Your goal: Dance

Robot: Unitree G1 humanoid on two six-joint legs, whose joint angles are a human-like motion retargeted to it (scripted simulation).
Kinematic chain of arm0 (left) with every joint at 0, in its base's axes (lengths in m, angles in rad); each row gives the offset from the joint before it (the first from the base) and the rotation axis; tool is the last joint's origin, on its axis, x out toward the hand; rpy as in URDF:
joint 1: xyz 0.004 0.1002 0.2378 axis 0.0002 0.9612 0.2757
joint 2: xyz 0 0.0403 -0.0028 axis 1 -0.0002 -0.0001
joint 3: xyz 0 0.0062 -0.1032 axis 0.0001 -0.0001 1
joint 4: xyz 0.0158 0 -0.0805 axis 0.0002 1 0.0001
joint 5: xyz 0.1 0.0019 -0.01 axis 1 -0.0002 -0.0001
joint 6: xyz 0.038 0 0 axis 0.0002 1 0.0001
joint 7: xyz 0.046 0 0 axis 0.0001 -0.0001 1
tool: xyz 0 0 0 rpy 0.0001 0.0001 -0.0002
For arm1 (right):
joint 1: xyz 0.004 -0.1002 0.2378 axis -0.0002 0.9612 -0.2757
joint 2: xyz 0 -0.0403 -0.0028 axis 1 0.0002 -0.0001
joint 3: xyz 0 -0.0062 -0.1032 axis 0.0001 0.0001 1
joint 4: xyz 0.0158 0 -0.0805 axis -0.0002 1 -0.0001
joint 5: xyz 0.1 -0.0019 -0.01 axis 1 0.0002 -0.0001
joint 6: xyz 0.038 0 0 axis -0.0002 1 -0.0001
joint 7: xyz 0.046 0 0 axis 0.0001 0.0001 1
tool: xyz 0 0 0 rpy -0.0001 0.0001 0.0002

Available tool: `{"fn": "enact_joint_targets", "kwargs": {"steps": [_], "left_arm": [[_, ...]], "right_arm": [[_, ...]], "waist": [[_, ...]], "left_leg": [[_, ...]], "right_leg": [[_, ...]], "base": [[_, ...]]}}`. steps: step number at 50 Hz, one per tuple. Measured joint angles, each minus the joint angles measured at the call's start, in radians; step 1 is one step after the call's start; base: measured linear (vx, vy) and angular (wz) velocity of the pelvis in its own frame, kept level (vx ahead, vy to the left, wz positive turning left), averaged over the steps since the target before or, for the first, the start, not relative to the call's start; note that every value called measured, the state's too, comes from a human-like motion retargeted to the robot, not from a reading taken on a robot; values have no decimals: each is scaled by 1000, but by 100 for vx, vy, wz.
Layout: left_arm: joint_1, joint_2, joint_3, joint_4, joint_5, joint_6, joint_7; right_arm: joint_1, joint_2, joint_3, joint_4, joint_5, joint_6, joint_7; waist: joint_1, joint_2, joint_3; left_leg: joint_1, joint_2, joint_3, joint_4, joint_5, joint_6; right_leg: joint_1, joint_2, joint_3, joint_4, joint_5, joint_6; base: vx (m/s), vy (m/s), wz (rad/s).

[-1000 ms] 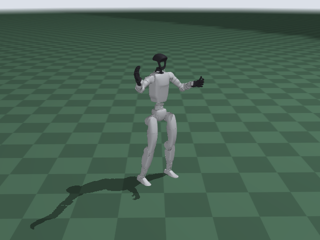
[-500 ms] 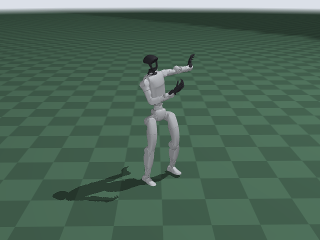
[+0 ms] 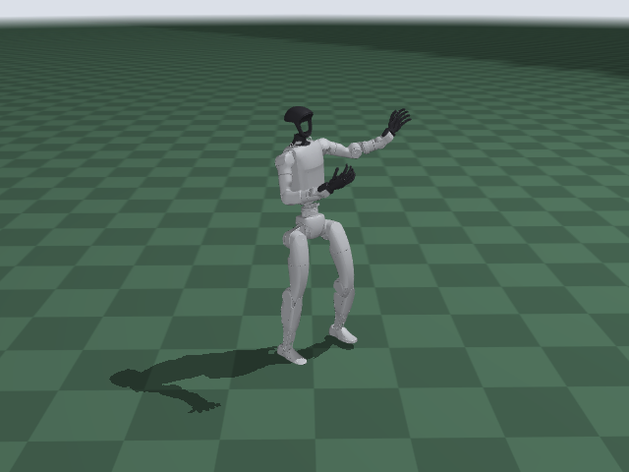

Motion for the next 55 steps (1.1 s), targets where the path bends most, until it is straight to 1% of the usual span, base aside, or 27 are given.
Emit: {"fn": "enact_joint_targets", "kwargs": {"steps": [2, 3, 5, 7, 8, 10, 12, 13, 15, 17, 18, 20, 23, 25, 27, 29, 30, 33, 35, 38, 41, 45, 47, 50, 52, 53, 55], "left_arm": [[26, -111, -101, -278, -157, 87, -116], [10, -183, -143, -403, -169, 115, -147], [-63, -336, -221, -599, -113, 160, -172], [-160, -490, -306, -698, 1, 176, -183], [-207, -581, -350, -712, 64, 179, -182], [-281, -776, -415, -682, 164, 164, -179], [-335, -972, -451, -573, 200, 118, -178], [-358, -1054, -468, -508, 185, 98, -166], [-398, -1197, -473, -374, 152, 58, -176], [-440, -1299, -459, -245, 167, 3, -191], [-459, -1339, -456, -184, 175, -17, -202], [-495, -1427, -451, -56, 181, -50, -286], [-509, -1504, -490, -8, 148, -1, -392], [-500, -1546, -517, -26, 133, 33, -455], [-489, -1550, -554, -77, 100, 49, -544], [-472, -1528, -594, -119, 70, 53, -617], [-463, -1515, -617, -136, 65, 49, -647], [-467, -1448, -701, -207, 80, 43, -745], [-482, -1381, -766, -267, 64, 52, -807], [-494, -1248, -871, -401, -31, 77, -869], [-483, -1089, -938, -557, -122, 120, -879], [-411, -899, -979, -757, -219, 159, -845], [-362, -818, -1002, -853, -266, 171, -812], [-319, -686, -1033, -1003, -328, 181, -754], [-297, -595, -1050, -1089, -342, 182, -739], [-289, -557, -1056, -1124, -351, 180, -736], [-264, -497, -1075, -1171, -365, 182, -723]], "right_arm": [[9, -93, -130, 49, 13, -60, -138], [-2, -133, -184, 82, -30, -91, -229], [-47, -228, -290, 171, -208, -124, -414], [-121, -321, -364, 321, -455, -89, -546], [-169, -350, -386, 421, -553, -68, -593], [-279, -392, -406, 642, -671, -85, -667], [-414, -400, -407, 874, -751, -171, -678], [-483, -395, -410, 987, -792, -219, -680], [-595, -392, -407, 1174, -891, -276, -691], [-690, -399, -398, 1333, -1003, -266, -735], [-729, -403, -397, 1405, -1056, -247, -763], [-816, -416, -397, 1581, -1167, -180, -848], [-853, -442, -426, 1666, -1229, -130, -1051], [-841, -483, -452, 1670, -1262, -178, -1185], [-815, -552, -457, 1684, -1315, -233, -1227], [-770, -622, -474, 1708, -1371, -218, -1236], [-739, -658, -488, 1722, -1396, -197, -1240], [-629, -788, -540, 1757, -1421, -163, -1220], [-560, -868, -576, 1769, -1408, -160, -1179], [-459, -956, -641, 1773, -1379, -134, -1086], [-393, -1000, -707, 1771, -1363, -112, -1033], [-342, -1001, -779, 1761, -1321, -140, -1042], [-324, -987, -811, 1757, -1285, -156, -1053], [-296, -974, -847, 1751, -1227, -174, -1043], [-294, -968, -868, 1740, -1210, -179, -1048], [-290, -967, -876, 1737, -1208, -183, -1055], [-274, -967, -892, 1737, -1210, -196, -1066]], "waist": [[-10, -43, -14], [-19, -66, -23], [-46, -104, -37], [-80, -134, -38], [-97, -145, -42], [-123, -161, -56], [-154, -168, -86], [-183, -174, -102], [-241, -187, -109], [-268, -190, -100], [-272, -190, -97], [-275, -184, -91], [-214, -173, -87], [-159, -181, -83], [-122, -192, -78], [-101, -187, -74], [-86, -182, -71], [-91, -167, -70], [-122, -165, -72], [-172, -164, -87], [-213, -150, -103], [-174, -127, -105], [-127, -119, -96], [-47, -108, -80], [18, -124, -76], [43, -135, -74], [69, -145, -63]], "left_leg": [[39, -24, 18, -103, 55, 17], [54, -34, 27, -149, 79, 21], [83, -51, 33, -227, 122, 27], [114, -64, 35, -280, 149, 36], [128, -66, 37, -298, 159, 39], [145, -66, 49, -325, 174, 45], [134, -62, 67, -338, 182, 50], [125, -64, 72, -348, 187, 53], [132, -67, 84, -372, 199, 61], [151, -69, 99, -400, 210, 69], [160, -70, 110, -414, 216, 74], [179, -67, 153, -452, 232, 89], [189, -72, 238, -492, 234, 112], [188, -86, 289, -508, 222, 120], [186, -103, 326, -513, 206, 118], [194, -103, 341, -508, 201, 124], [201, -100, 347, -504, 202, 132], [189, -98, 311, -481, 212, 160], [158, -95, 269, -453, 211, 161], [99, -87, 221, -377, 193, 149], [66, -86, 198, -337, 181, 155], [100, -80, 255, -358, 185, 176], [135, -77, 304, -393, 190, 182], [174, -80, 377, -451, 194, 188], [186, -106, 432, -479, 182, 186], [191, -116, 449, -485, 176, 181], [212, -129, 455, -489, 168, 168]], "right_leg": [[-9, -20, -16, 10, 6, -5], [-18, -32, -22, 19, 8, -3], [-30, -51, -41, 40, 6, -1], [-25, -64, -67, 59, 0, -2], [-21, -67, -77, 66, 0, -3], [-21, -67, -70, 78, 2, -2], [-48, -67, -49, 92, 5, 4], [-69, -71, -47, 103, 6, 8], [-95, -75, -38, 128, 7, 14], [-115, -76, -25, 158, 5, 22], [-127, -74, -17, 175, 2, 28], [-174, -68, 3, 248, -20, 58], [-278, -30, 58, 385, -54, 72], [-354, -7, 82, 476, -75, 53], [-395, -5, 73, 517, -81, 24], [-386, -1, 68, 499, -73, 11], [-365, -1, 69, 471, -65, 13], [-292, -49, 35, 328, -21, 48], [-262, -81, 15, 243, 13, 62], [-226, -115, -8, 148, 55, 72], [-206, -131, -47, 91, 79, 72], [-195, -118, -53, 75, 61, 54], [-213, -113, -70, 120, 37, 40], [-282, -107, -94, 253, 14, 8], [-351, -119, -130, 336, 20, -28], [-381, -115, -118, 379, 23, -42], [-411, -118, -145, 445, 34, -78]], "base": [[22, -8, 10], [19, -7, 24], [18, -9, 40], [25, -9, 41], [32, -7, 14], [32, -4, -27], [19, -3, -52], [11, -8, -36], [7, -10, -39], [5, -5, -71], [2, -3, -102], [-3, -3, -135], [-7, -3, -166], [-10, -1, -162], [-6, 3, -100], [16, -4, -40], [28, -7, 0], [8, -6, 76], [-13, -5, 121], [1, -1, 94], [5, 7, 44], [14, 10, -69], [2, 9, -122], [-10, 7, -138], [-9, 7, -145], [3, 9, -98], [18, 8, -33]]}}
